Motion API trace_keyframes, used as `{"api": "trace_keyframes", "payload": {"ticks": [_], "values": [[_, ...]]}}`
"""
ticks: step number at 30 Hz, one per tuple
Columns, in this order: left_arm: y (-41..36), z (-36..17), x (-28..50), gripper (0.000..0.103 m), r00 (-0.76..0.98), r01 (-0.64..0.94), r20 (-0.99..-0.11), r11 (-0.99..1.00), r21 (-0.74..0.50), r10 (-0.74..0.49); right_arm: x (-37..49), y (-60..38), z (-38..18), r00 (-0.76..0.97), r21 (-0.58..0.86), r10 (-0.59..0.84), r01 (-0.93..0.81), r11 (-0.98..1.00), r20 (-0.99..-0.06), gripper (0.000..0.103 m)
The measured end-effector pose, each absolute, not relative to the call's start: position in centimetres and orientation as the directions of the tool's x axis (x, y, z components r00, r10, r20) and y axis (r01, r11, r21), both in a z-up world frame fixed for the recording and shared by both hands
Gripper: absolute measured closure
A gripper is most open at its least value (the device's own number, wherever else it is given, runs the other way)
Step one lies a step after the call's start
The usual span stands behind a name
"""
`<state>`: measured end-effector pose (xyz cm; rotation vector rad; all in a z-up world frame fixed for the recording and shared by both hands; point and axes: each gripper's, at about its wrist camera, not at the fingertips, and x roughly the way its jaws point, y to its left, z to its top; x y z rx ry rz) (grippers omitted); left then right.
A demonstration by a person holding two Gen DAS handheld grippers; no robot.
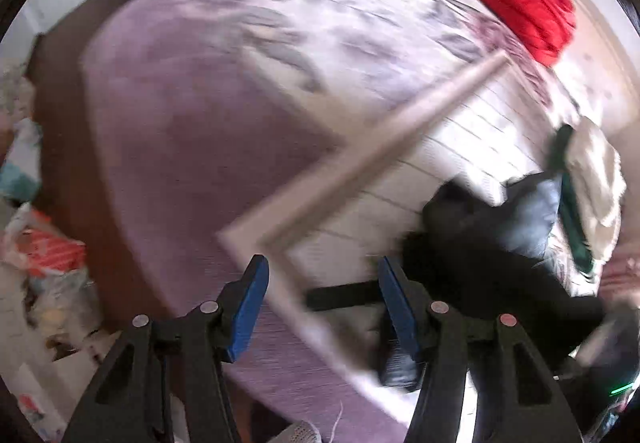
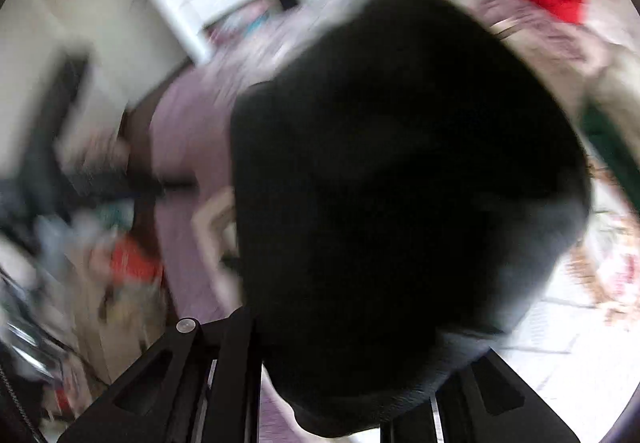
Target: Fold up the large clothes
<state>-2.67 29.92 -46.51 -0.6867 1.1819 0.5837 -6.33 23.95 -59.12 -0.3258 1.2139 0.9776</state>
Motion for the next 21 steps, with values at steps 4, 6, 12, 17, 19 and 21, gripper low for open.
{"api": "trace_keyframes", "payload": {"ticks": [4, 6, 12, 17, 19, 21], "values": [[30.6, -46.9, -4.8, 0.048, 0.238, -0.755, -0.967, 0.643, -0.126, 0.090, -11.5, 26.9, -66.0, -0.086, 0.244, 0.311, -0.821, 0.516, -0.947, 0.082], [30.3, -46.3, -5.0, 0.048, 0.245, -0.752, -0.965, 0.647, -0.127, 0.095, -11.9, 26.9, -66.0, -0.108, 0.262, 0.307, -0.813, 0.520, -0.945, 0.074], [28.8, -44.6, -2.9, 0.048, 0.269, -0.734, -0.959, 0.664, -0.141, 0.094, -9.7, 25.4, -63.1, -0.259, 0.332, 0.208, -0.745, 0.578, -0.943, 0.027], [27.7, -44.2, 0.3, 0.048, 0.314, -0.705, -0.948, 0.683, -0.190, 0.060, -9.2, 22.6, -59.2, -0.196, 0.244, 0.147, -0.749, 0.615, -0.970, 0.019], [26.8, -45.3, 1.9, 0.048, 0.316, -0.689, -0.948, 0.697, -0.201, 0.039, -8.9, 21.9, -57.9, -0.148, 0.199, 0.133, -0.754, 0.626, -0.980, 0.019], [25.5, -47.5, 3.4, 0.048, 0.288, -0.668, -0.957, 0.722, -0.183, 0.024, -8.1, 22.4, -57.4, -0.134, 0.183, 0.125, -0.746, 0.640, -0.983, 0.019]]}}
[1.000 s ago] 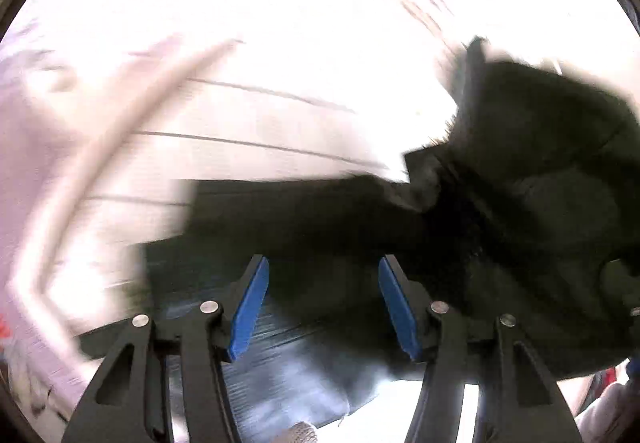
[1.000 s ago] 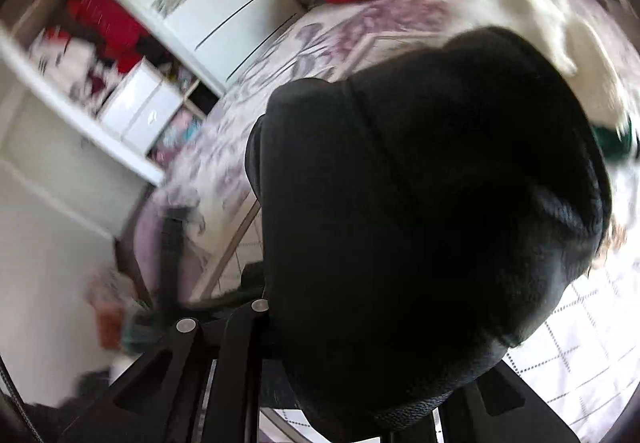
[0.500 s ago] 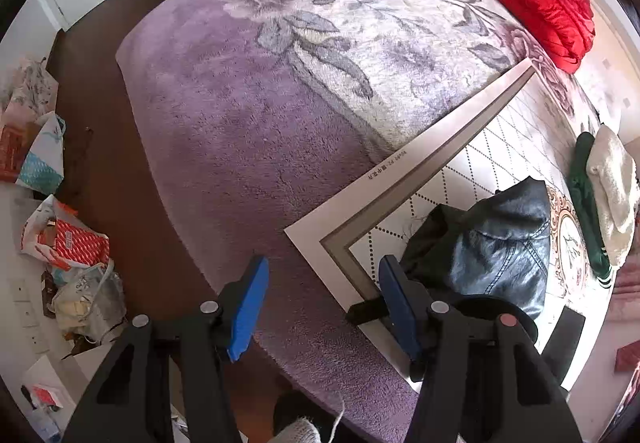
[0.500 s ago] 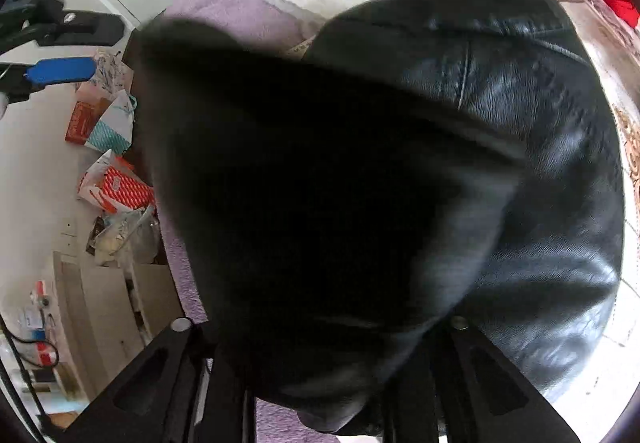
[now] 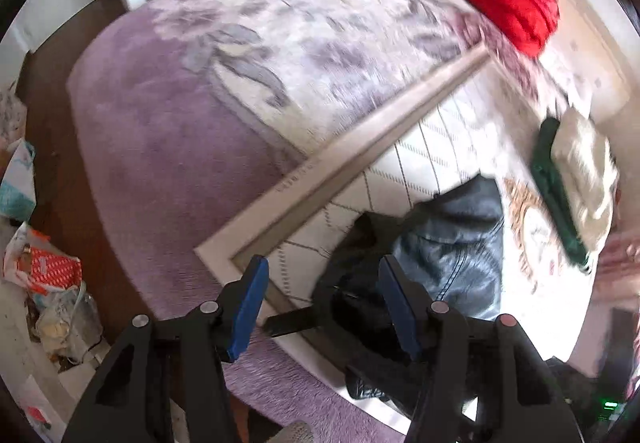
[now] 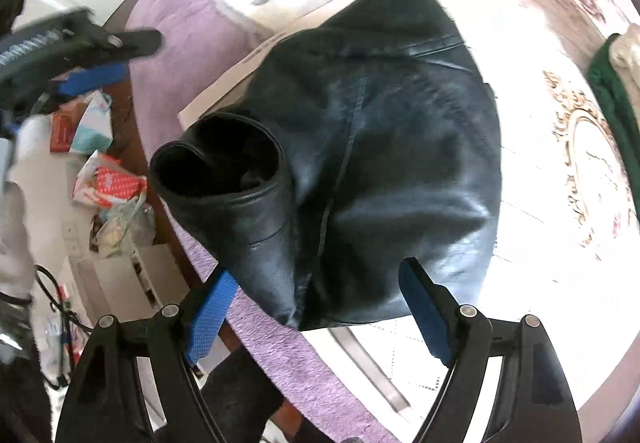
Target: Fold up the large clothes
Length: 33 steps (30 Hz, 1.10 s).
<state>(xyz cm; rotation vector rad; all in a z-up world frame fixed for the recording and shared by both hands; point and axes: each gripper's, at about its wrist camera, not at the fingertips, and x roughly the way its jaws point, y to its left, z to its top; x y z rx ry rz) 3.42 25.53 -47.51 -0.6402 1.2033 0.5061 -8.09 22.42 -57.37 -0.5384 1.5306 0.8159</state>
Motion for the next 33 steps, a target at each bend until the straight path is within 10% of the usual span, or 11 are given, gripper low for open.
{"api": "trace_keyframes", "payload": {"ticks": [14, 17, 21, 30, 33], "values": [[25.3, -55.9, -0.1, 0.044, 0.130, -0.705, -0.986, 0.690, -0.166, -0.105, -1.1, 21.0, -56.6, -0.106, 0.165, 0.126, -0.640, 0.750, -0.986, 0.020], [24.8, -54.9, 0.2, 0.044, 0.127, -0.669, -0.990, 0.730, -0.137, -0.069, 1.3, 21.8, -58.7, -0.122, 0.220, 0.183, -0.576, 0.787, -0.975, 0.059], [24.6, -55.5, 0.1, 0.044, 0.104, -0.654, -0.994, 0.750, -0.101, -0.043, 3.9, 25.1, -62.4, -0.160, 0.326, 0.284, -0.481, 0.814, -0.945, 0.064], [25.5, -54.3, -1.9, 0.044, 0.164, -0.685, -0.982, 0.705, -0.183, -0.095, 4.6, 26.7, -62.9, -0.275, 0.393, 0.285, -0.539, 0.745, -0.918, 0.051], [26.2, -51.3, -2.9, 0.040, 0.220, -0.716, -0.974, 0.668, -0.202, -0.058, 6.9, 21.9, -61.0, -0.164, 0.356, 0.320, -0.549, 0.756, -0.933, 0.009]]}}
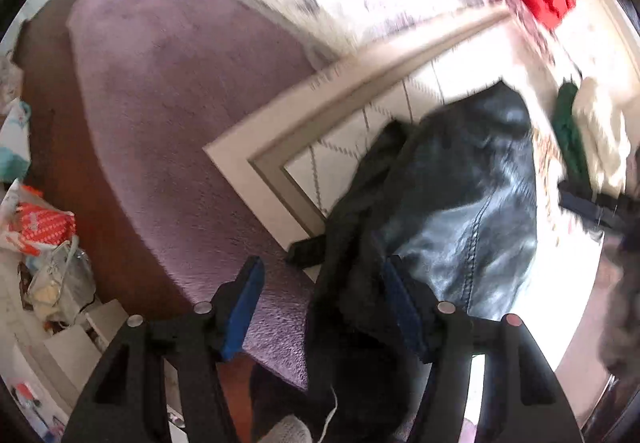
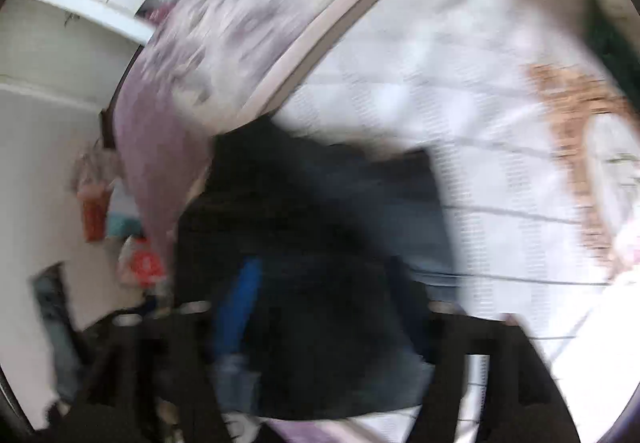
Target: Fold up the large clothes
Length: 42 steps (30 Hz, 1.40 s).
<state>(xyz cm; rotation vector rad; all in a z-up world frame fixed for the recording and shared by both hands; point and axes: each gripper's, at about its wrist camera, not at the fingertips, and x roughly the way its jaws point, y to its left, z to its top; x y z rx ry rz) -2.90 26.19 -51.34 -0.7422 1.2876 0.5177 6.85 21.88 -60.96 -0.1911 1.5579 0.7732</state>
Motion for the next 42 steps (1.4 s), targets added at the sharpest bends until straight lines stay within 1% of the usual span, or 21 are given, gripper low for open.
{"api": "trace_keyframes", "payload": {"ticks": [1, 2, 3, 5, 6, 8, 9, 11, 14, 17, 20, 22, 24, 28, 30, 32, 35, 38, 39, 41, 42], "values": [[26.5, -50.7, -3.3, 0.035, 0.230, -0.726, -0.972, 0.658, -0.199, -0.040, 7.5, 20.4, -61.7, -0.158, 0.344, 0.309, -0.551, 0.761, -0.938, 0.007], [26.6, -50.2, -3.5, 0.021, 0.235, -0.734, -0.972, 0.650, -0.197, -0.029, 8.1, 19.4, -63.3, -0.189, 0.349, 0.294, -0.540, 0.766, -0.937, 0.007], [26.8, -49.7, -3.7, 0.016, 0.237, -0.745, -0.971, 0.638, -0.192, -0.016, 8.6, 18.5, -65.5, -0.252, 0.378, 0.286, -0.511, 0.772, -0.925, 0.007], [26.8, -49.1, -3.6, 0.016, 0.231, -0.762, -0.973, 0.623, -0.175, 0.009, 9.0, 17.6, -70.6, -0.410, 0.480, 0.312, -0.417, 0.771, -0.857, 0.007], [26.6, -49.1, -3.3, 0.016, 0.222, -0.765, -0.975, 0.624, -0.160, 0.022, 8.9, 17.5, -74.2, -0.539, 0.619, 0.406, -0.302, 0.725, -0.738, 0.004], [26.3, -49.5, -2.3, 0.016, 0.189, -0.759, -0.981, 0.641, -0.115, 0.048, 8.8, 17.7, -75.0, -0.547, 0.652, 0.437, -0.290, 0.701, -0.714, 0.003], [25.9, -49.6, -1.7, 0.016, 0.179, -0.752, -0.982, 0.652, -0.095, 0.063, 8.6, 18.1, -74.9, -0.532, 0.673, 0.465, -0.307, 0.673, -0.708, 0.004], [25.5, -50.1, -1.1, 0.016, 0.161, -0.736, -0.983, 0.675, -0.060, 0.089, 8.0, 18.5, -74.3, -0.473, 0.658, 0.482, -0.345, 0.669, -0.738, 0.021], [23.9, -50.4, 0.8, 0.016, 0.134, -0.706, -0.983, 0.708, -0.006, 0.126, 7.3, 16.8, -72.5, -0.369, 0.617, 0.509, -0.293, 0.730, -0.778, 0.037], [22.1, -50.6, 2.7, 0.016, 0.138, -0.672, -0.982, 0.741, 0.000, 0.126, 5.9, 13.3, -70.6, -0.230, 0.563, 0.525, -0.152, 0.812, -0.820, 0.042], [19.4, -51.3, 5.6, 0.016, 0.146, -0.613, -0.984, 0.790, -0.009, 0.101, 5.0, 7.2, -70.1, -0.120, 0.507, 0.515, 0.092, 0.857, -0.849, 0.042], [17.4, -51.9, 7.4, 0.016, 0.148, -0.573, -0.985, 0.820, -0.016, 0.085, 5.2, 1.9, -70.5, -0.077, 0.478, 0.499, 0.199, 0.856, -0.863, 0.040], [15.1, -52.4, 9.5, 0.016, 0.156, -0.530, -0.986, 0.847, -0.037, 0.055, 5.4, 0.6, -70.6, -0.072, 0.465, 0.488, 0.212, 0.860, -0.870, 0.037], [9.6, -53.4, 13.4, 0.016, 0.171, -0.418, -0.985, 0.905, -0.075, -0.003, 7.5, -2.3, -69.5, -0.059, 0.395, 0.406, 0.136, 0.909, -0.912, 0.029], [7.3, -54.0, 14.7, 0.016, 0.162, -0.370, -0.987, 0.926, -0.070, -0.010, 9.2, -3.6, -68.6, -0.080, 0.361, 0.369, 0.096, 0.928, -0.926, 0.029], [5.5, -54.9, 15.6, 0.016, 0.139, -0.324, -0.990, 0.946, -0.024, 0.023, 9.4, -4.1, -66.9, -0.096, 0.305, 0.308, 0.044, 0.951, -0.947, 0.027], [4.3, -56.6, 16.1, 0.016, 0.088, -0.285, -0.992, 0.956, 0.065, 0.094, 10.1, -4.8, -63.5, -0.030, 0.156, 0.154, -0.077, 0.985, -0.988, 0.027], [5.3, -58.2, 15.9, 0.015, 0.042, -0.305, -0.993, 0.948, 0.088, 0.106, 9.7, -3.2, -62.0, 0.007, 0.104, 0.107, -0.196, 0.975, -0.994, 0.027], [6.0, -58.6, 15.8, 0.013, 0.036, -0.320, -0.995, 0.944, 0.077, 0.093, 10.1, -2.0, -61.8, 0.008, 0.107, 0.111, -0.229, 0.968, -0.994, 0.030], [7.0, -59.0, 15.5, 0.012, 0.028, -0.345, -0.997, 0.937, 0.060, 0.074, 10.8, 0.5, -61.3, 0.025, 0.117, 0.131, -0.299, 0.947, -0.991, 0.054], [7.4, -59.1, 15.4, 0.010, 0.025, -0.352, -0.997, 0.934, 0.062, 0.075, 10.9, 1.6, -61.2, 0.029, 0.117, 0.133, -0.319, 0.940, -0.991, 0.056]]}}
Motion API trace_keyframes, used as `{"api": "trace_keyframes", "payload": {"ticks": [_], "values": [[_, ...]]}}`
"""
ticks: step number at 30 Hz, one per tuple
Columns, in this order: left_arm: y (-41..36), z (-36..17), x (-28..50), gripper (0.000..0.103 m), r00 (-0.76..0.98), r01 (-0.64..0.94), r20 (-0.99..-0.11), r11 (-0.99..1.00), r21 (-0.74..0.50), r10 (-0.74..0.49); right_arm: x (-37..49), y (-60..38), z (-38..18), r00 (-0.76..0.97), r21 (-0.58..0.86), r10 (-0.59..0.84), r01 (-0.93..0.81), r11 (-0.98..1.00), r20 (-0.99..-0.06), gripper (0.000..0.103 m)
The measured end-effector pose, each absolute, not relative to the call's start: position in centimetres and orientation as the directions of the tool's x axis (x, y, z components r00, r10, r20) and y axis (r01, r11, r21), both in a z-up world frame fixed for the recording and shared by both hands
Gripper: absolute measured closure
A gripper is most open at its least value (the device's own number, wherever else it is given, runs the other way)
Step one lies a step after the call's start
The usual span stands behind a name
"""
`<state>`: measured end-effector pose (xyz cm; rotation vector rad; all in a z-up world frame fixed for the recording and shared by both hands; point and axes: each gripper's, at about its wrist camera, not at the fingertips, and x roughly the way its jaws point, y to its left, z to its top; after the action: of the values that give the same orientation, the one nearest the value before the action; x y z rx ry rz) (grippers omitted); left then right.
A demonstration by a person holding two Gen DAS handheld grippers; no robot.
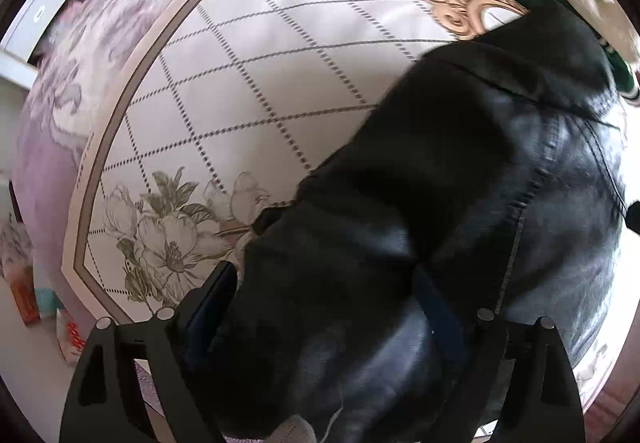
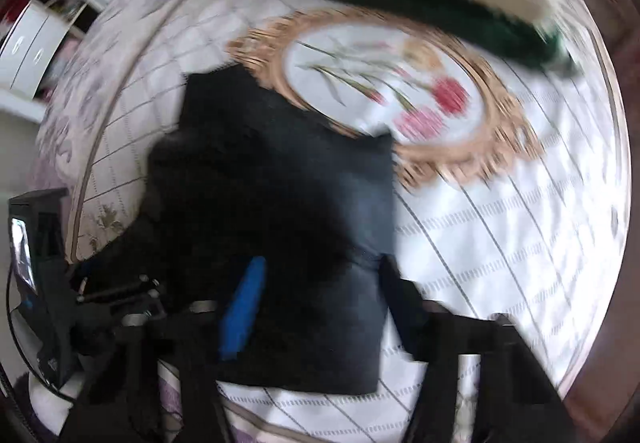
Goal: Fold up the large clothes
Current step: 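Lower the folded jacket onto the cream and green garment stack with both tools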
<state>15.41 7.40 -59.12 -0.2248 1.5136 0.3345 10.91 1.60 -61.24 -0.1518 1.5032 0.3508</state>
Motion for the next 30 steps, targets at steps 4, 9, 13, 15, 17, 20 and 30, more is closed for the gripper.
{"api": "trace_keyframes", "payload": {"ticks": [4, 9, 13, 15, 17, 20, 30], "values": [[8.0, -59.4, 15.0, 0.009, 0.028, -0.352, -0.996, 0.933, 0.073, 0.089, 12.2, 5.1, -62.3, 0.044, 0.140, 0.167, -0.366, 0.920, -0.985, 0.065], [8.9, -60.1, 14.5, 0.009, 0.034, -0.369, -0.994, 0.926, 0.082, 0.101, 14.4, 7.9, -67.5, 0.004, 0.092, 0.101, -0.377, 0.922, -0.995, 0.065], [9.7, -59.4, 14.0, 0.009, 0.026, -0.390, -0.995, 0.918, 0.074, 0.092, 14.6, 9.3, -67.3, 0.007, 0.047, 0.055, -0.428, 0.902, -0.998, 0.065], [10.1, -58.2, 13.1, 0.009, 0.038, -0.407, -0.995, 0.911, 0.066, 0.089, 15.0, 7.7, -65.5, -0.025, 0.131, 0.131, -0.368, 0.921, -0.991, 0.064], [11.1, -56.3, 11.5, 0.009, 0.066, -0.445, -0.995, 0.895, 0.033, 0.069, 14.6, 4.7, -62.9, -0.031, 0.215, 0.216, -0.315, 0.924, -0.976, 0.049], [12.2, -54.2, 8.4, 0.009, 0.095, -0.526, -0.995, 0.850, -0.027, 0.027, 12.9, 0.0, -61.0, -0.014, 0.251, 0.255, -0.246, 0.936, -0.967, 0.025], [10.6, -58.8, 5.2, 0.010, 0.239, -0.728, -0.918, 0.568, -0.384, -0.315, 10.7, -10.2, -72.9, -0.157, 0.711, 0.720, 0.119, 0.693, -0.675, 0.020]]}}
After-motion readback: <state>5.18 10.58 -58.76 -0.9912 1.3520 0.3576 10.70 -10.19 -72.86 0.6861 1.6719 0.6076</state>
